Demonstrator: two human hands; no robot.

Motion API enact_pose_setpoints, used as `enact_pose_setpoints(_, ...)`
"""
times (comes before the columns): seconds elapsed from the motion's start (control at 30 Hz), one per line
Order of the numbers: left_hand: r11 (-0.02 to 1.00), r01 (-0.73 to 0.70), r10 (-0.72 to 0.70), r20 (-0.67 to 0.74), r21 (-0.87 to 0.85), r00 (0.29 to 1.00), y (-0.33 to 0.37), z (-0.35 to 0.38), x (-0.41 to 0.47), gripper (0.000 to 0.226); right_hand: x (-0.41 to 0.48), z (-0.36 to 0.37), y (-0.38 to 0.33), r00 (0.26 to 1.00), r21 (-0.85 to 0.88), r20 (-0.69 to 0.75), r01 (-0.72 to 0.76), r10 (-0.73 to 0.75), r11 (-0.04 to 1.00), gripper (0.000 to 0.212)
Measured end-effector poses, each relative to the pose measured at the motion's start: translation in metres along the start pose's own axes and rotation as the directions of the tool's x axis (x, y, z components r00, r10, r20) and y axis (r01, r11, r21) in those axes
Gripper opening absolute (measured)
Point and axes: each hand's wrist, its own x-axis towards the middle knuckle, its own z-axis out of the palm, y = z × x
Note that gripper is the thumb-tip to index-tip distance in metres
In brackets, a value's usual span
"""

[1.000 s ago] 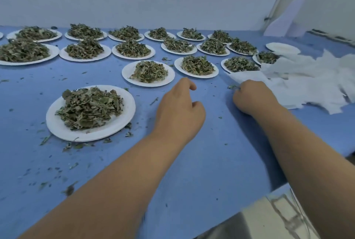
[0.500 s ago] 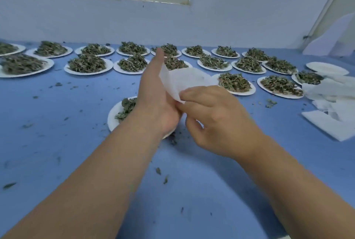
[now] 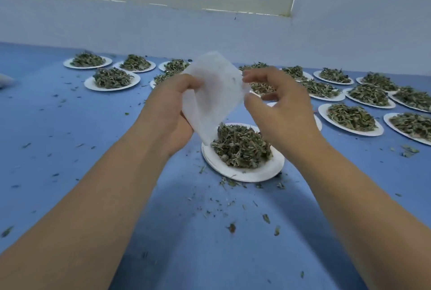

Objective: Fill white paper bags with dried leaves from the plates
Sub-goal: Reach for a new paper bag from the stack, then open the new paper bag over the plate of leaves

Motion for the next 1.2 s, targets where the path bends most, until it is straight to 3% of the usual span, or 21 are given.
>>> enact_pose_setpoints(0.1,1.0,-0.008,0.008,0.047,0.0,0.999,-0.002,-0.009,0.003,0.033,0.017,0.011,-0.007,0.986,0.207,0.074,-0.16,0.148,0.965,0.029)
enact_pose_setpoints(0.2,0.999,-0.045,0.043,0.08,0.023,0.996,-0.004,-0.018,0.006,0.034,0.022,0.017,-0.007,0.985,0.356,0.042,-0.17,0.166,0.919,0.018)
enact_pose_setpoints(0.3,0.946,-0.178,0.184,0.006,0.27,0.983,0.004,-0.026,0.009,0.022,0.024,0.019,-0.005,0.988,0.369,0.01,-0.146,0.153,0.918,0.015)
enact_pose_setpoints(0.4,0.657,-0.297,0.386,0.029,0.693,0.922,0.009,-0.034,0.006,0.015,0.023,0.024,-0.003,0.996,0.276,-0.02,-0.08,0.089,0.958,0.01)
enact_pose_setpoints(0.5,0.419,-0.353,0.486,0.121,0.837,0.865,0.006,-0.037,0.003,0.014,0.014,0.03,0.002,0.999,0.053,-0.04,0.003,-0.001,0.999,0.006)
enact_pose_setpoints(0.6,0.239,-0.373,0.519,0.207,0.896,0.83,0.004,-0.038,0.006,0.009,0.008,0.03,0.007,0.993,-0.095,-0.071,0.088,-0.095,0.992,0.004)
enact_pose_setpoints(0.67,0.184,-0.354,0.469,0.234,0.917,0.852,0.002,-0.039,0.007,0.001,0.006,0.027,0.008,0.991,-0.131,-0.078,0.102,-0.113,0.986,0.004)
enact_pose_setpoints(0.73,0.223,-0.361,0.374,0.263,0.906,0.89,-0.001,-0.039,0.003,0.013,0.004,0.027,0.008,0.991,-0.118,-0.059,0.111,-0.118,0.987,0.005)
enact_pose_setpoints(0.83,0.364,-0.408,0.319,0.299,0.837,0.899,-0.002,-0.032,-0.004,0.019,-0.002,0.03,0.007,0.989,-0.114,-0.051,0.133,-0.139,0.985,0.007)
enact_pose_setpoints(1.0,0.189,-0.499,0.443,0.38,0.845,0.812,-0.004,-0.03,-0.007,0.015,-0.006,0.03,0.007,0.985,-0.131,-0.057,0.154,-0.162,0.979,0.011)
enact_pose_setpoints(1.1,0.004,-0.528,0.575,0.43,0.849,0.696,-0.003,-0.028,-0.008,0.014,-0.009,0.032,0.003,0.976,-0.119,-0.023,0.212,-0.216,0.97,0.012)
enact_pose_setpoints(1.2,-0.104,-0.514,0.637,0.454,0.852,0.623,0.004,-0.026,-0.012,0.027,-0.011,0.036,0.0,0.972,-0.077,0.026,0.237,-0.235,0.969,0.014)
